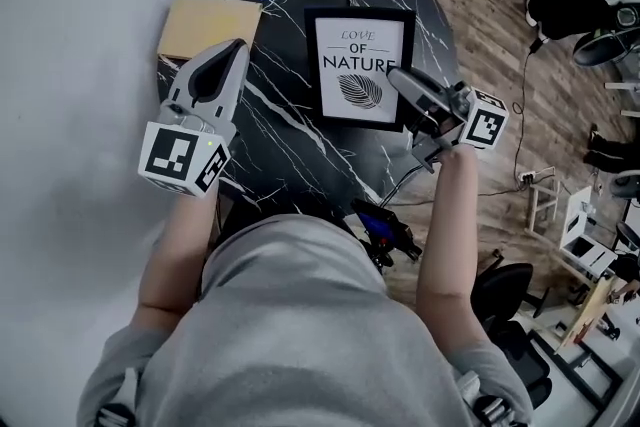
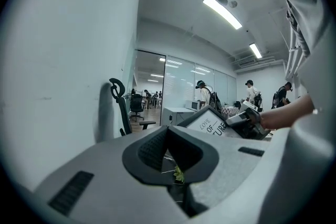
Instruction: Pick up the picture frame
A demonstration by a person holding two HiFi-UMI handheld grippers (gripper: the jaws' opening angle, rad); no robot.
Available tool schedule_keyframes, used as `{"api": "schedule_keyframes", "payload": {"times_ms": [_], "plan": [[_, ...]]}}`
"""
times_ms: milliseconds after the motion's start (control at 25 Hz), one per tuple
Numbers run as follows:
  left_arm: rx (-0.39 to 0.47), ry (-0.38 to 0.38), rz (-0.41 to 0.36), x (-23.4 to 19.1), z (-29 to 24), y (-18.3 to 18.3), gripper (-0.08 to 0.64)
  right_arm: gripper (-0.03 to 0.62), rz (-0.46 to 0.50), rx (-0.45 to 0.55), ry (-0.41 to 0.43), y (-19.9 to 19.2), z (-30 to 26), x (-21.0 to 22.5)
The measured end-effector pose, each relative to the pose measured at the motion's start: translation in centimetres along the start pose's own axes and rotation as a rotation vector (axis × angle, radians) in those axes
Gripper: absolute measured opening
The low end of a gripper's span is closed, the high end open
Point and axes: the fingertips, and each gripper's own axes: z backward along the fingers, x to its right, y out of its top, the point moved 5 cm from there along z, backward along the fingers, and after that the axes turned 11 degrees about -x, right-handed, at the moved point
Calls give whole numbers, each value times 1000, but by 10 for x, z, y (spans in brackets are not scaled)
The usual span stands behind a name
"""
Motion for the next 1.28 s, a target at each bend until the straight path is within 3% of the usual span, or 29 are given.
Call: {"api": "schedule_keyframes", "payload": {"times_ms": [400, 880, 1280], "plan": [[45, 2, -19, -7, 10, 22, 8, 72, 73, 49, 38, 24, -17, -38], [77, 46, -23, -16, 38, 18, 8, 72, 216, 102, 25, 43, -22, -100], [102, 67, -52, -6, 57, 33, 8, 72, 277, 159, 99, 46, -20, -144]]}}
